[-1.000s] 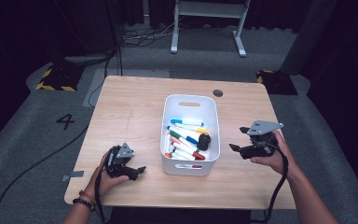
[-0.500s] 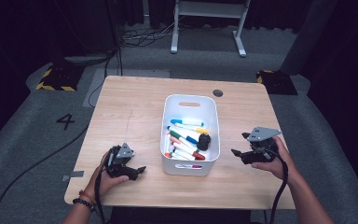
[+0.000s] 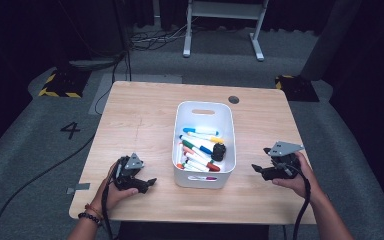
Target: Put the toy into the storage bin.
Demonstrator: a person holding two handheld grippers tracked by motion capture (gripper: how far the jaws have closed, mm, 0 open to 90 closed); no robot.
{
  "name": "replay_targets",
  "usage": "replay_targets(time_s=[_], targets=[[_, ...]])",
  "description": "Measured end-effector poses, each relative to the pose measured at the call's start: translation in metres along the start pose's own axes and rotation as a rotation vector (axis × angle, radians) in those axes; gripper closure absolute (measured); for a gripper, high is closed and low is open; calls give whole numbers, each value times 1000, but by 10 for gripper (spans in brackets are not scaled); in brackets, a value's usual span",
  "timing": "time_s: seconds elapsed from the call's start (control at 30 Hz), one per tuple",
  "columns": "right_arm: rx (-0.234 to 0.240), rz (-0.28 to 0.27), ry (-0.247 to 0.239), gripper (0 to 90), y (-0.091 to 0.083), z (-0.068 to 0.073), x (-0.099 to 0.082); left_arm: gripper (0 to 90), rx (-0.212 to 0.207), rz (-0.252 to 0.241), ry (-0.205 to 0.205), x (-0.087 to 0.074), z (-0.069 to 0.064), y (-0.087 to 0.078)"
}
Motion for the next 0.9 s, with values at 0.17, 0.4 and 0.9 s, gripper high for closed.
replay_targets(time_s=[0.17, 0.4, 0.9], targets=[[-4, 10, 25, 254, 3, -1, -10, 152, -1, 0, -1, 0, 0, 0], [-9, 9, 67, 255, 4, -3, -25, 152, 0, -1, 0, 0, 0, 0], [-15, 12, 147, 254, 4, -7, -63, 152, -1, 0, 0, 0, 0, 0]])
Point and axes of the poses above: each handheld gripper's, and its own axes: y roughly forward along the jaws, x roughly out of its top, z roughly to its left, the point moved 1 cm from there along y, roughly forward along the jaws, and after that the axes turned 3 degrees about z, right-handed, at the moved point
